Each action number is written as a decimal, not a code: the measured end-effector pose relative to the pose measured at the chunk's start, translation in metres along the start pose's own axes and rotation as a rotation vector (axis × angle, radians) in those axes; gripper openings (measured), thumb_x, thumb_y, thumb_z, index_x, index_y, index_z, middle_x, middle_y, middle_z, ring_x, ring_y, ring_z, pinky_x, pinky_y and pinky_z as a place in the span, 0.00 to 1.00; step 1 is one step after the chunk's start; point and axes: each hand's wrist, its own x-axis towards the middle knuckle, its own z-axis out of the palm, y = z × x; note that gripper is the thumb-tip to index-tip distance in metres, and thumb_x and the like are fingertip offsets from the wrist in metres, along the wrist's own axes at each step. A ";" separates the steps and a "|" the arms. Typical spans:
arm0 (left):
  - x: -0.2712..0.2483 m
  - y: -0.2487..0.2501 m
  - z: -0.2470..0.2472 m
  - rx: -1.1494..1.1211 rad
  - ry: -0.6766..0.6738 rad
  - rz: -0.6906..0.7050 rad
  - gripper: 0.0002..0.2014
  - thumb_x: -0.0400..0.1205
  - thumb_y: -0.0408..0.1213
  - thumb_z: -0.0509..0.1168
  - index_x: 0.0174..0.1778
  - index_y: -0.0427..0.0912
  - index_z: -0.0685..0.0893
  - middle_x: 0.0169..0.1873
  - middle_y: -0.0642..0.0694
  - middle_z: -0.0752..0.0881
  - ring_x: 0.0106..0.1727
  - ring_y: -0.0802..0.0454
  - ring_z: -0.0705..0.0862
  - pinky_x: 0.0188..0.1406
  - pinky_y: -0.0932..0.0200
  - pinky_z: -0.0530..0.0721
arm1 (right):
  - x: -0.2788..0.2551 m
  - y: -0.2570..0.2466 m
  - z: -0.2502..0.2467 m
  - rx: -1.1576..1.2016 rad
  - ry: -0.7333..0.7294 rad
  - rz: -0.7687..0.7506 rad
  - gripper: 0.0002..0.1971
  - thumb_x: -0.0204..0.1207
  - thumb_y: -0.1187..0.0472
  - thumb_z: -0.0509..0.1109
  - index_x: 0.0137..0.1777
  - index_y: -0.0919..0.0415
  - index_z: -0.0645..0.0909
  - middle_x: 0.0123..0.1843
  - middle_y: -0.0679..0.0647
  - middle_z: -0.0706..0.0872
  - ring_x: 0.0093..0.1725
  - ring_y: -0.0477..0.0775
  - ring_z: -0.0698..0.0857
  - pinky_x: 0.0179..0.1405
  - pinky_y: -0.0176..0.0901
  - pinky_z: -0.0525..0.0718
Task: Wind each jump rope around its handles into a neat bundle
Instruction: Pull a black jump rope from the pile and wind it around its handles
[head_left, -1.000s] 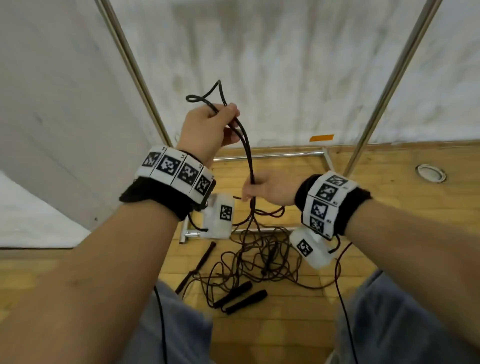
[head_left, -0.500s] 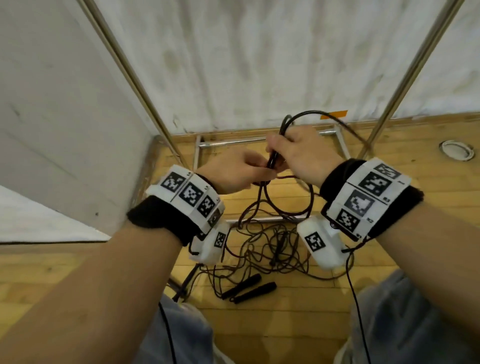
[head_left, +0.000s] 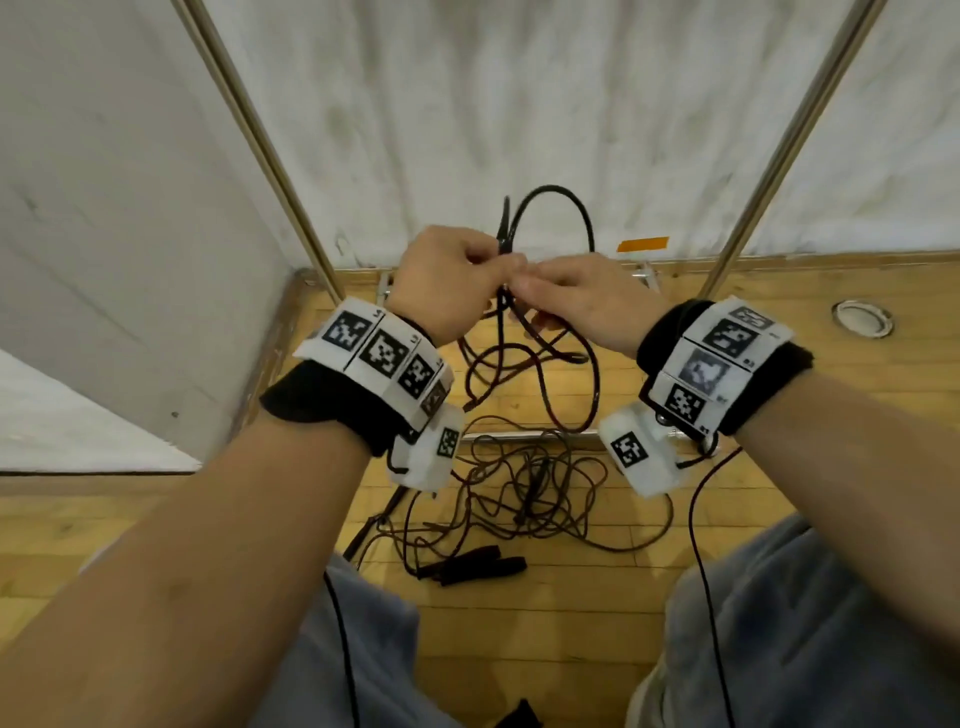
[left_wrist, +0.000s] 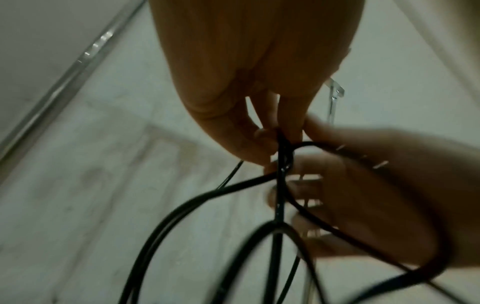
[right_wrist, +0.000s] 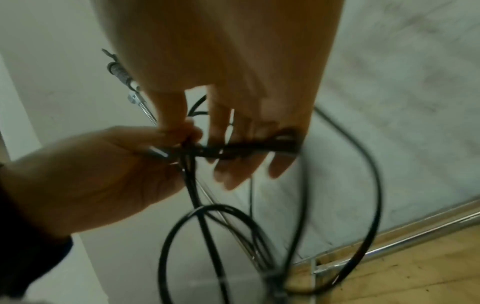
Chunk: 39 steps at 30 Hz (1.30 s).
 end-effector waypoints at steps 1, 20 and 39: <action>0.001 0.001 -0.004 -0.040 0.046 -0.022 0.11 0.80 0.40 0.68 0.33 0.40 0.87 0.30 0.40 0.87 0.39 0.37 0.87 0.44 0.40 0.87 | -0.001 0.003 -0.001 -0.048 -0.017 0.014 0.10 0.80 0.50 0.65 0.44 0.52 0.86 0.38 0.52 0.89 0.35 0.46 0.85 0.38 0.39 0.82; 0.010 -0.016 -0.052 -0.401 0.658 -0.182 0.10 0.84 0.34 0.61 0.40 0.39 0.85 0.34 0.47 0.89 0.30 0.56 0.89 0.31 0.60 0.87 | -0.001 0.046 -0.050 -0.894 0.095 0.651 0.16 0.78 0.65 0.64 0.28 0.66 0.74 0.27 0.58 0.77 0.27 0.55 0.77 0.21 0.42 0.72; 0.002 0.018 -0.022 -0.615 0.089 -0.098 0.06 0.83 0.33 0.65 0.40 0.38 0.82 0.31 0.48 0.88 0.34 0.56 0.87 0.28 0.63 0.83 | -0.001 -0.017 0.033 0.075 -0.037 0.029 0.11 0.81 0.55 0.64 0.43 0.58 0.85 0.43 0.48 0.90 0.45 0.44 0.85 0.48 0.40 0.77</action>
